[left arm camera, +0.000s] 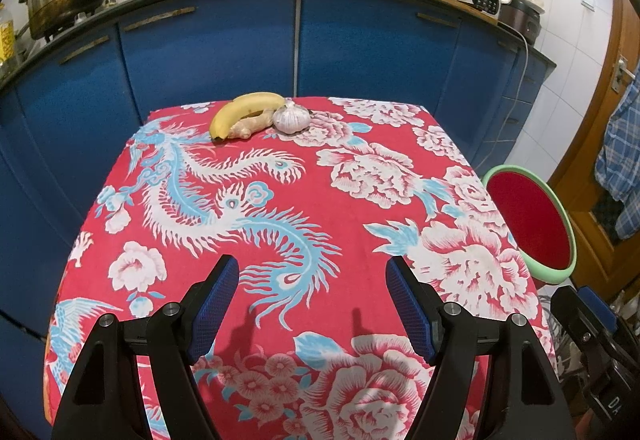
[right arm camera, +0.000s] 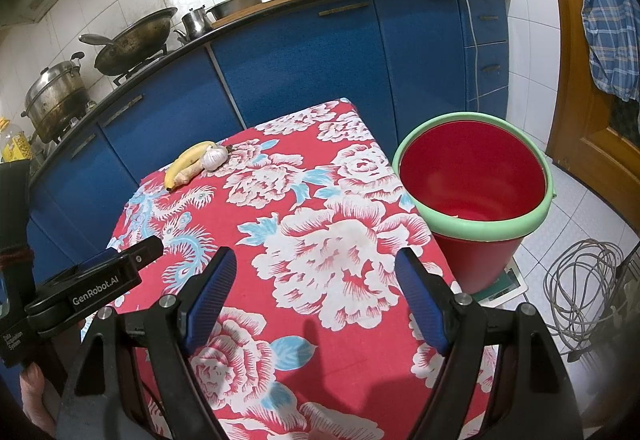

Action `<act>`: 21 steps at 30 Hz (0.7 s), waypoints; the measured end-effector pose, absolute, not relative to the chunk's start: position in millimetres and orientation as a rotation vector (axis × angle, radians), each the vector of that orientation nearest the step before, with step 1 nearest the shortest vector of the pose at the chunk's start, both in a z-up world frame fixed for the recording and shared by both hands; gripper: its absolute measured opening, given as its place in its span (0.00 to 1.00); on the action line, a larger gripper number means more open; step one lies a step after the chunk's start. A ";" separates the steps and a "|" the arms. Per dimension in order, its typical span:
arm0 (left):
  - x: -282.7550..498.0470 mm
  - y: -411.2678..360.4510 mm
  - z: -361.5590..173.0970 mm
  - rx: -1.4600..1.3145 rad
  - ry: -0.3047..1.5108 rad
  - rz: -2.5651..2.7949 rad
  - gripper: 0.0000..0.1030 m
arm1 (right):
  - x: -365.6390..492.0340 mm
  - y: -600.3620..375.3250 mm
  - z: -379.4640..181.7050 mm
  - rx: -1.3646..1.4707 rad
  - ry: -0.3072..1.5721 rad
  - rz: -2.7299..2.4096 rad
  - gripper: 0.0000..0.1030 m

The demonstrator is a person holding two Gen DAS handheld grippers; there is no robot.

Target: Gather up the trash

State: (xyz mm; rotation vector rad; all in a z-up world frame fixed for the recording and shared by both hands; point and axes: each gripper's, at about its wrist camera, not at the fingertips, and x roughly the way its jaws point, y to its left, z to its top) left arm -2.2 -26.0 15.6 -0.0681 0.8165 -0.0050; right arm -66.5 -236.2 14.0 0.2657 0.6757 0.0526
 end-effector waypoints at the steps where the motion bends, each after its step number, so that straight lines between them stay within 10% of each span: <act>1: -2.3 -25.8 15.8 -0.068 0.817 -0.005 0.75 | -66.2 -236.5 13.8 0.266 0.676 0.053 0.79; 21: -2.3 -26.1 15.3 -0.067 0.816 -0.005 0.75 | -67.2 -235.0 14.0 0.266 0.675 0.052 0.79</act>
